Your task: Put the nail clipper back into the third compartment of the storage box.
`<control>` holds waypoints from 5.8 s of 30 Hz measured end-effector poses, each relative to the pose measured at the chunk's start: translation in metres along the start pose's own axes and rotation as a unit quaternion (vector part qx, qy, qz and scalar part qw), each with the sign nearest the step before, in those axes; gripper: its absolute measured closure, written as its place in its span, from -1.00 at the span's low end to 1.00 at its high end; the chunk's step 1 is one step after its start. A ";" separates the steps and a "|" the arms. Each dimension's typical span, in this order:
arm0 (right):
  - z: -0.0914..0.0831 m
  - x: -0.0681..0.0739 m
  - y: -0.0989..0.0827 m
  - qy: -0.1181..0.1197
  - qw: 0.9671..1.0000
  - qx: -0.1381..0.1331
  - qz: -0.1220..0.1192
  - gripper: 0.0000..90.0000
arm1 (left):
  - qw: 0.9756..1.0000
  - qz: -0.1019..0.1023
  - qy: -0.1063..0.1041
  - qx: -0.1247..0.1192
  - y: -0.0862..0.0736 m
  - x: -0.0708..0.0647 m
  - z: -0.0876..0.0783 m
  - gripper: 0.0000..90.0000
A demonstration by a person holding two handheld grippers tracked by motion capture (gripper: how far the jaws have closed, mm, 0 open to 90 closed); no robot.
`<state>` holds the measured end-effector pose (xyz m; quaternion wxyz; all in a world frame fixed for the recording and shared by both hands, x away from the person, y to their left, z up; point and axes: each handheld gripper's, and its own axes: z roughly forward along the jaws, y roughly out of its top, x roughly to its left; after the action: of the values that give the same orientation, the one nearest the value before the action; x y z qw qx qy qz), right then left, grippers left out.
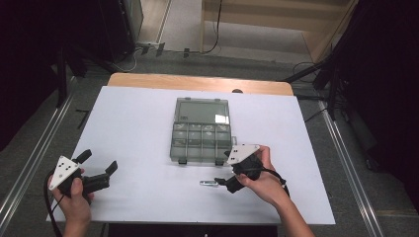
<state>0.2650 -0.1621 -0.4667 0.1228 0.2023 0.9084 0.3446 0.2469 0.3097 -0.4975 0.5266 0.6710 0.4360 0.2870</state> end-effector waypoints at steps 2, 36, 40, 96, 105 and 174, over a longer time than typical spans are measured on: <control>0.002 0.001 0.001 0.002 1.000 0.007 -0.005 -0.71 | 1.000 0.001 0.000 0.000 0.000 0.000 0.000 -1.00; 0.031 0.012 0.009 0.081 0.991 0.106 -0.026 0.44 | 1.000 0.009 -0.004 0.007 0.000 -0.001 0.001 -1.00; 0.034 0.011 0.010 0.090 0.988 0.120 -0.025 0.53 | 1.000 0.009 -0.004 0.007 0.000 -0.002 0.002 -1.00; 0.018 -0.004 0.018 0.067 0.994 0.088 0.008 0.80 | 1.000 0.010 -0.006 0.007 0.000 -0.002 0.001 -1.00; 0.013 -0.009 0.024 0.071 0.994 0.082 0.014 0.80 | 1.000 0.011 -0.007 0.007 0.000 -0.002 0.002 -1.00; 0.002 -0.047 0.053 0.029 0.995 0.051 0.083 0.80 | 1.000 0.010 -0.011 0.010 0.000 -0.002 0.002 -1.00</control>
<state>0.3230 -0.1458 -0.4283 0.0567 0.2727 0.9081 0.3126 0.2474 0.3071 -0.4974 0.5215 0.6838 0.4261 0.2809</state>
